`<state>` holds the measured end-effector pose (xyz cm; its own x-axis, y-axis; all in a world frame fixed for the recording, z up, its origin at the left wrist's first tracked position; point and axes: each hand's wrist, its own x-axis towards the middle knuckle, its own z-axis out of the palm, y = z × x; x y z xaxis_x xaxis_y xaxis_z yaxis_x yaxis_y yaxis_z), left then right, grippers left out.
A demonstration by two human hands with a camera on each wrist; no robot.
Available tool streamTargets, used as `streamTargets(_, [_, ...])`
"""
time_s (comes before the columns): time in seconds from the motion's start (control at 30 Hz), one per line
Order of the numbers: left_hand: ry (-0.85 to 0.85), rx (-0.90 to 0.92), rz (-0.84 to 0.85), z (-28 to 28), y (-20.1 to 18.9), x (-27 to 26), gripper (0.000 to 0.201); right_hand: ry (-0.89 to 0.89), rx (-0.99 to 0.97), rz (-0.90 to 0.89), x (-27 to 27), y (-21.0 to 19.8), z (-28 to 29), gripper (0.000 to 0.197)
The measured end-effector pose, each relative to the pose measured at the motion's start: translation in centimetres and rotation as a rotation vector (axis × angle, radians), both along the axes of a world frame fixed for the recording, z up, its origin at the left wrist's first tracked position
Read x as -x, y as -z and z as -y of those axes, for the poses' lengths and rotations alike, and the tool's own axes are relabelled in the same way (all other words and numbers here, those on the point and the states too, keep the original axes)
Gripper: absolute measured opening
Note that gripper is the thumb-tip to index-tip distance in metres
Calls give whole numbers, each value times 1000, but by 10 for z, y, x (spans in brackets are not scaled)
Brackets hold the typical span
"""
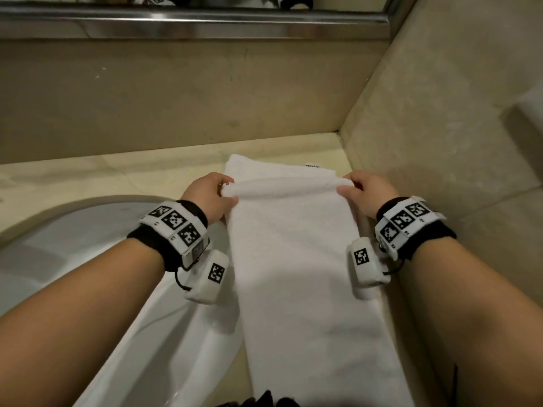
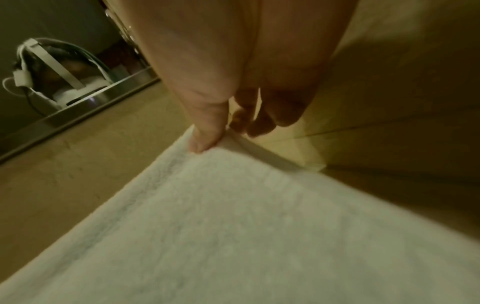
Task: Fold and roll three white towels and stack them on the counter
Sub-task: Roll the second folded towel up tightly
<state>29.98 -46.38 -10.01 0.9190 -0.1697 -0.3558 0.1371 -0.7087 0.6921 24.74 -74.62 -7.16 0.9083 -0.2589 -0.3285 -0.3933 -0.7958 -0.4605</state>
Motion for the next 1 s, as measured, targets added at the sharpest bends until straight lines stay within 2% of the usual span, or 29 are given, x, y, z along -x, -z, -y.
streamTargets(0.13, [177,-181,139,-1,-25,-7,25,15,18,125,-4,-13,1,28])
streamTargets(0.23, [198,-210,230,1,-48,-20,28,55,-76,219,-14,-33,0,14])
streamTargets(0.33, [80,-36,260,1,-71,-41,30,139,-229,414,-31,-60,-1,10])
streamTargets(0.4, [-22,202,188,1,-77,-51,27,180,-303,470,-40,-70,-2,16])
streamTargets(0.47, [-90,350,115,3,-74,-53,26,195,-342,451,-44,-64,-3,15])
streamTargets(0.7, [-59,284,41,7,-20,-51,35,245,-412,321,-51,-6,-4,13])
streamTargets(0.73, [-47,289,18,7,-16,-51,40,254,-461,304,-53,-1,-2,16])
streamTargets(0.8, [-8,291,-18,7,-9,-53,51,258,-547,237,-58,6,1,35])
streamTargets(0.87, [28,239,5,9,-3,-56,49,254,-587,164,-65,12,3,48])
streamTargets(0.93, [15,249,18,8,1,-59,43,274,-587,125,-72,16,2,41])
streamTargets(1.0, [-13,292,11,7,2,-63,38,280,-581,129,-76,19,0,22])
